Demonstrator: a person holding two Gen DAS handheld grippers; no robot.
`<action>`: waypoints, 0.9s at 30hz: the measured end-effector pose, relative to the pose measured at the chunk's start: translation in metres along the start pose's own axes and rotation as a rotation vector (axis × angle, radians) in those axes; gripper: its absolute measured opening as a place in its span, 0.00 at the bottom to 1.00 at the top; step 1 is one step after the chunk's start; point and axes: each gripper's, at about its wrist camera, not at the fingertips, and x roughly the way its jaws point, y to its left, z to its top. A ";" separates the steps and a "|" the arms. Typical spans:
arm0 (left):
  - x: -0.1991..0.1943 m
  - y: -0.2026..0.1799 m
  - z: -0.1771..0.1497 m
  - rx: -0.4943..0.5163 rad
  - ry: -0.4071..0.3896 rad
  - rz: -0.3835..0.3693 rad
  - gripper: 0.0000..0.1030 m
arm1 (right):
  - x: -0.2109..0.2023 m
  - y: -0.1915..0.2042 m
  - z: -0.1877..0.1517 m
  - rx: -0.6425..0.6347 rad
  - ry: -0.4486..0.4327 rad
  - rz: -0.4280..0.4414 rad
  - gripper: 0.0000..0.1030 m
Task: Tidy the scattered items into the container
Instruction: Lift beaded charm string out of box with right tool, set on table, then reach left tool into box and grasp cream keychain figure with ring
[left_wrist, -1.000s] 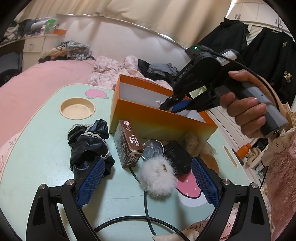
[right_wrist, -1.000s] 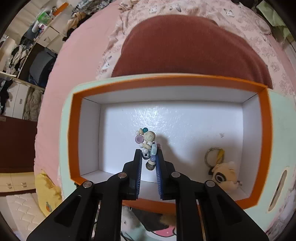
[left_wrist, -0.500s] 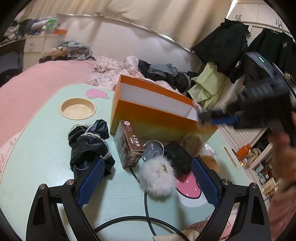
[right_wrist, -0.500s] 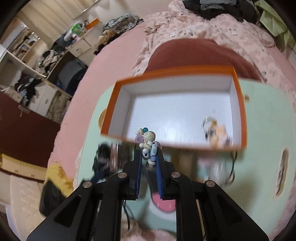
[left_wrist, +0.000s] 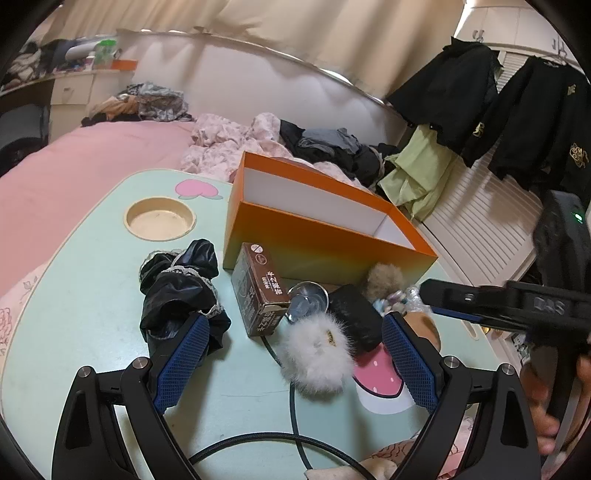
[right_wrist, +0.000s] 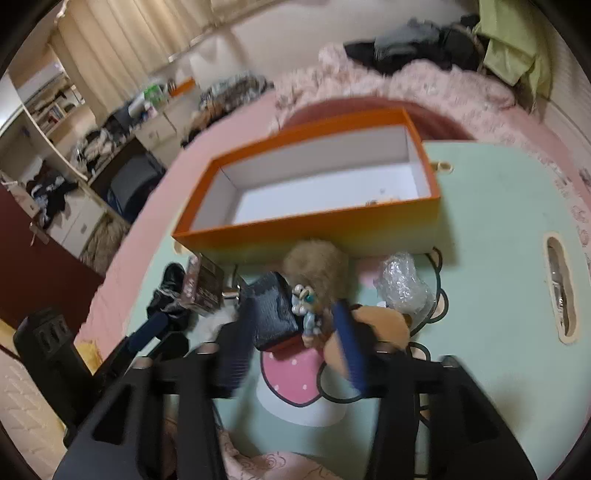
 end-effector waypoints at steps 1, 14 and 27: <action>0.005 -0.006 0.003 0.000 0.004 -0.002 0.92 | -0.004 0.001 -0.003 -0.007 -0.024 -0.019 0.61; 0.014 -0.036 0.127 0.050 0.115 0.173 0.92 | -0.013 0.025 -0.066 -0.141 -0.148 -0.305 0.61; 0.147 -0.077 0.139 0.189 0.507 0.277 0.92 | -0.009 0.007 -0.072 -0.078 -0.093 -0.272 0.61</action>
